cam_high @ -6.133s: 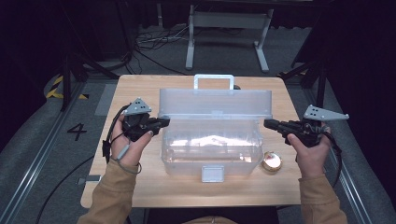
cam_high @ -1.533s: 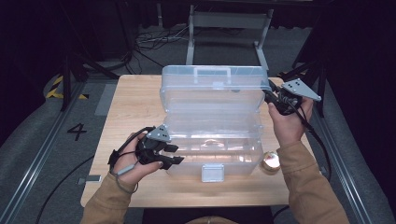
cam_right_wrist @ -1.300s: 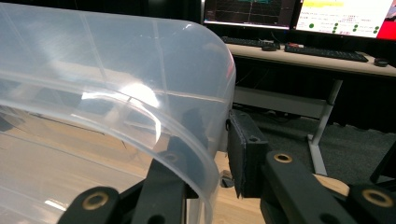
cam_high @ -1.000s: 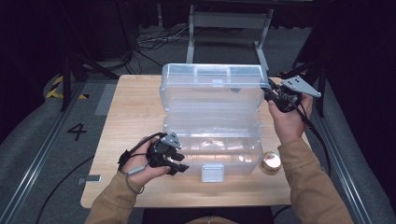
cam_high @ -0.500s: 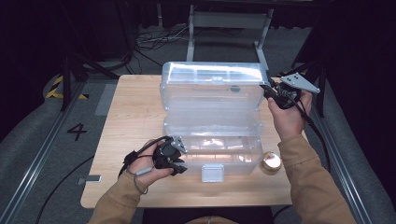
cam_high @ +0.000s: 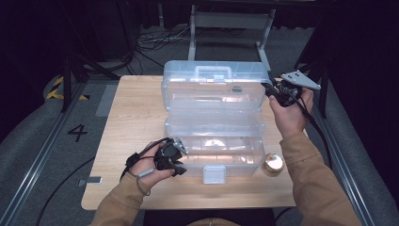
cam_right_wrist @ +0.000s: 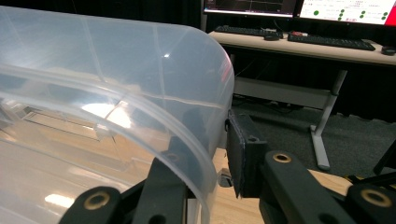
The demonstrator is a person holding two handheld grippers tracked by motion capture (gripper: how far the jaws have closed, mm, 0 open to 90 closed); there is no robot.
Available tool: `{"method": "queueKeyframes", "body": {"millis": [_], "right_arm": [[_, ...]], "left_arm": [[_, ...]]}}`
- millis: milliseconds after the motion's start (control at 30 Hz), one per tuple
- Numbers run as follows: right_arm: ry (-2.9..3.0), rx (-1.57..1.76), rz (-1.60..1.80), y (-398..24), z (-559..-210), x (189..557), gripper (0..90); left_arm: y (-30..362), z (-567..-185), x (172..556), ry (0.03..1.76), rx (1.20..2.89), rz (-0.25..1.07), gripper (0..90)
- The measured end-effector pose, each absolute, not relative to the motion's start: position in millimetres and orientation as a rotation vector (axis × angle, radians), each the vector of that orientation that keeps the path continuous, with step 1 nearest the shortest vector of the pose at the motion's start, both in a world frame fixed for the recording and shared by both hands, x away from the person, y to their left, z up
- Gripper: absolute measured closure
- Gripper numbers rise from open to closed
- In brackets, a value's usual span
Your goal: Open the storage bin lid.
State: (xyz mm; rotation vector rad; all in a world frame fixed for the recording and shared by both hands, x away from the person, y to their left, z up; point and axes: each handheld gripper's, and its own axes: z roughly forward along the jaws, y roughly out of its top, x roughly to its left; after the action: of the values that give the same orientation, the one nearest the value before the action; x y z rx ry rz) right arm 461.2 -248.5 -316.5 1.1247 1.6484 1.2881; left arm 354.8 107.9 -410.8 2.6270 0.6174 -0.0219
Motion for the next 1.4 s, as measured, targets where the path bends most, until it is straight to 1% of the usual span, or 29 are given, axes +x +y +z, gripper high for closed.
{"method": "queueKeyframes", "body": {"millis": [100,233,1400], "right_arm": [[1.65,1.132,1.284,-248,-316,463,77.6],[1.656,1.142,1.278,-248,-315,468,78.0],[1.716,1.234,1.248,-247,-311,511,78.7]], "left_arm": [[108,-411,353,0.631,2.63,-0.005,74.9],[110,-412,353,0.653,2.605,-0.015,74.3],[109,-413,352,0.653,2.603,-0.011,74.2]]}}
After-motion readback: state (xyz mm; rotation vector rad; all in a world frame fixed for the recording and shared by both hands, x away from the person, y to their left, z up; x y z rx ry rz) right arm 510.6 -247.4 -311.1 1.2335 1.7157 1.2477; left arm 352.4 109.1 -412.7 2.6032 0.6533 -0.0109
